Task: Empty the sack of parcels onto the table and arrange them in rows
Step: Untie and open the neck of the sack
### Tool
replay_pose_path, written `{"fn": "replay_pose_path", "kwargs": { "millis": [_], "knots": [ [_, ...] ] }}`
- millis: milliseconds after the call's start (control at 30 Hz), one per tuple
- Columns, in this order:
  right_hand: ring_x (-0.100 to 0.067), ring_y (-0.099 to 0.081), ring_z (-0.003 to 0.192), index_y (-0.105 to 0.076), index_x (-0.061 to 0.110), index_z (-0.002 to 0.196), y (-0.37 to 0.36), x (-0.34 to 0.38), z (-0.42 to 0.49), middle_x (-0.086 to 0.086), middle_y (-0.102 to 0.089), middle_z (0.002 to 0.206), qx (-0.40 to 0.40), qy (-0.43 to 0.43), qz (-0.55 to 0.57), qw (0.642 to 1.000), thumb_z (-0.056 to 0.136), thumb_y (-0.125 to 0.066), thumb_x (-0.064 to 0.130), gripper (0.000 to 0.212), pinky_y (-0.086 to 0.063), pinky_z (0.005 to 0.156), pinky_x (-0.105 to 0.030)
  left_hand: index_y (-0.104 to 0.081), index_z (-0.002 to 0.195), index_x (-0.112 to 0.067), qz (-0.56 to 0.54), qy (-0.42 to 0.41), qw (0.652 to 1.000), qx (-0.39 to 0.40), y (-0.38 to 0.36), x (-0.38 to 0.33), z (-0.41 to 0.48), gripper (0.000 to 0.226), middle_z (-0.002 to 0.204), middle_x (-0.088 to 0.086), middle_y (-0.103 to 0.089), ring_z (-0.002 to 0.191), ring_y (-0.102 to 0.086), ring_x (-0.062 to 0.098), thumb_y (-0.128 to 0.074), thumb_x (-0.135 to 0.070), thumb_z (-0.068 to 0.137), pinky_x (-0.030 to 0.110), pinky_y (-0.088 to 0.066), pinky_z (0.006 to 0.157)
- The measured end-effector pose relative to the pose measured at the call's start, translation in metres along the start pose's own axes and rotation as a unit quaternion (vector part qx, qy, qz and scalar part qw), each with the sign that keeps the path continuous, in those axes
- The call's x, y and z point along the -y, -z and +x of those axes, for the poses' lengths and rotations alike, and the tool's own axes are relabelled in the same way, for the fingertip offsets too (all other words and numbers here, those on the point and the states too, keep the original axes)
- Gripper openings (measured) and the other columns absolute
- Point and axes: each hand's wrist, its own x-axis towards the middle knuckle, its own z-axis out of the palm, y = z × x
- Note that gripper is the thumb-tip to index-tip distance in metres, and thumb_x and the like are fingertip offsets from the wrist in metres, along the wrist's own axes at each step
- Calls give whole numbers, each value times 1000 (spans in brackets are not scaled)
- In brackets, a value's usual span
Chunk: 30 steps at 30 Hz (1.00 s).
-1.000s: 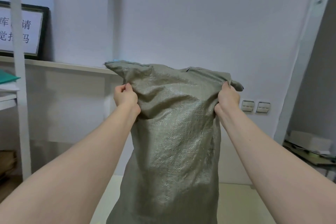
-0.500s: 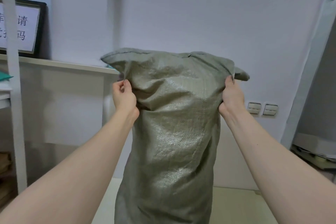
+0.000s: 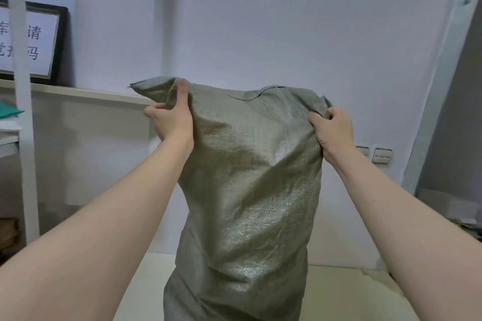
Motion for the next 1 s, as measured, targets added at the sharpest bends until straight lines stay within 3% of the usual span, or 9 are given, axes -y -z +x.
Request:
{"fn": "replay_pose_path", "kwargs": {
  "millis": [100, 200, 267, 367, 567, 633, 800, 933, 1000],
  "knots": [
    [-24, -57, 90, -52, 14, 103, 2, 7, 0, -4, -53, 98, -2, -51, 40, 998, 67, -71, 26, 43, -50, 77, -40, -29, 140, -17, -6, 40, 999, 20, 6, -8, 5, 99, 121, -6, -47, 106, -50, 20, -82, -53, 64, 32, -40, 101],
    [-21, -53, 110, -38, 8, 141, -5, 13, -4, 2, -50, 124, 81, -110, -28, 990, 80, -75, 43, 79, -47, 100, -42, -44, 143, -26, 32, 68, 996, 44, 10, -10, 11, 65, 135, -3, -45, 120, -50, 26, -65, -37, 82, 41, -40, 105],
    [-31, -53, 119, -49, 12, 137, -12, 17, -10, -8, -57, 130, 101, -128, -164, 973, 87, -59, 56, 67, -43, 104, -48, -50, 139, -21, 46, 61, 996, 50, 11, -7, 7, 44, 128, -1, -48, 118, -51, 25, -48, -31, 96, 35, -41, 101],
    [-38, -44, 129, -51, 11, 136, -17, 28, -15, -17, -53, 136, 89, -131, -249, 956, 102, -33, 46, 52, -36, 108, -49, -44, 144, -25, 22, 71, 995, 73, 10, -2, -3, 45, 144, -3, -45, 127, -47, 22, -45, -35, 101, 31, -38, 106],
    [-41, -46, 124, -57, 21, 102, -21, 42, -5, -15, -47, 139, 35, -34, -174, 983, 102, -37, 39, 27, -33, 109, -52, -49, 137, -28, -19, 40, 989, 140, 5, -14, -11, 37, 117, -12, -50, 106, -44, 12, -44, -38, 102, 24, -38, 95],
    [-34, -53, 117, -54, 20, 99, -23, 49, -3, -7, -58, 119, 30, -5, -97, 995, 104, -37, 34, 23, -42, 101, -45, -54, 118, -33, -9, 17, 988, 151, 0, -19, -14, 18, 99, -16, -47, 101, -39, 11, -43, -36, 103, 20, -36, 85],
    [-12, -58, 91, -57, 22, 93, -28, 49, 3, 9, -60, 89, -7, 10, 102, 995, 104, -39, 27, 22, -48, 88, -30, -35, 150, -21, -38, -29, 984, 170, -8, -17, -11, 50, 143, -8, -47, 128, -44, 8, -46, -33, 103, 23, -33, 109],
    [-6, -54, 79, -56, 20, 87, -32, 78, 17, 7, -57, 85, -33, 29, 193, 980, 104, -41, 24, 24, -46, 79, -24, -61, 117, -26, -91, -78, 972, 205, -21, -37, -7, 20, 107, -12, -66, 106, -60, 9, -47, -28, 103, 26, -47, 101],
    [-7, -58, 84, -57, 19, 90, -31, 100, 26, 5, -60, 90, -33, 54, 247, 967, 104, -41, 23, 22, -50, 84, -25, -65, 110, -28, -115, -111, 959, 232, -29, -55, -3, 18, 110, -5, -70, 109, -63, 13, -49, -29, 101, 34, -50, 101]
  ]
}}
